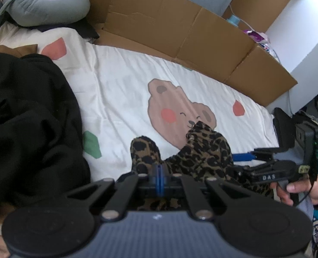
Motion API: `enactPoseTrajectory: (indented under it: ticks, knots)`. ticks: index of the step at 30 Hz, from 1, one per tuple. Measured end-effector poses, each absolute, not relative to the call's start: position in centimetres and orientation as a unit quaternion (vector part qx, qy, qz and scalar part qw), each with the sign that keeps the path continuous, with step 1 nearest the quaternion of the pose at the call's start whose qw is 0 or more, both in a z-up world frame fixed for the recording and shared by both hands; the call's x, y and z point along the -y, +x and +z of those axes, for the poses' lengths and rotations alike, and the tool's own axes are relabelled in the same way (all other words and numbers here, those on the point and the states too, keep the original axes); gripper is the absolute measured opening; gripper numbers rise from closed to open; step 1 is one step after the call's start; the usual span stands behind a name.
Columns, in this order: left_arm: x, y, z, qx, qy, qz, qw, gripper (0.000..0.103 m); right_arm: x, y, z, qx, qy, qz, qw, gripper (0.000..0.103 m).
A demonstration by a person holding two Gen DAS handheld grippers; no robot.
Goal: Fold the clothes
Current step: 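Grasp the garment hem with the right tool while the left tool holds another part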
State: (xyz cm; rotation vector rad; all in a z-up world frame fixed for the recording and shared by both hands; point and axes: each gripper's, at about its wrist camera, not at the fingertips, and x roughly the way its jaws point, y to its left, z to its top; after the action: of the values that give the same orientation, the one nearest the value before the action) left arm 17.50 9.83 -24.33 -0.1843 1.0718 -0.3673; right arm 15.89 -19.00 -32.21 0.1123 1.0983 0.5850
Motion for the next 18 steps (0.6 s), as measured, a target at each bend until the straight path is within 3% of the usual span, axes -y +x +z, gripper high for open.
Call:
enactPoseTrajectory:
  ticks: [3, 5, 6, 10, 18]
  knots:
    - [-9.8, 17.5, -24.4, -0.506, -0.087, -0.175, 0.840, 0.001, 19.2, 16.9, -32.7, -0.515, 0.070, 0.278, 0.808, 0.072]
    - [-9.7, 17.4, -24.3, -0.503, -0.088, -0.176, 0.841, 0.001, 19.2, 16.9, -32.6, -0.513, 0.067, 0.289, 0.805, 0.038]
    - [-9.7, 17.4, -24.1, -0.501, -0.090, -0.177, 0.843, 0.001, 19.1, 16.9, -32.6, -0.512, 0.066, 0.295, 0.804, 0.011]
    - [-9.7, 17.6, -23.2, -0.487, -0.098, -0.182, 0.849, 0.001, 19.6, 16.6, -31.7, -0.499, 0.063, 0.308, 0.808, 0.004]
    - [-9.7, 18.0, -19.8, -0.442, -0.119, -0.196, 0.867, 0.000, 24.6, 15.3, -26.7, -0.463, 0.080, 0.247, 0.847, 0.002]
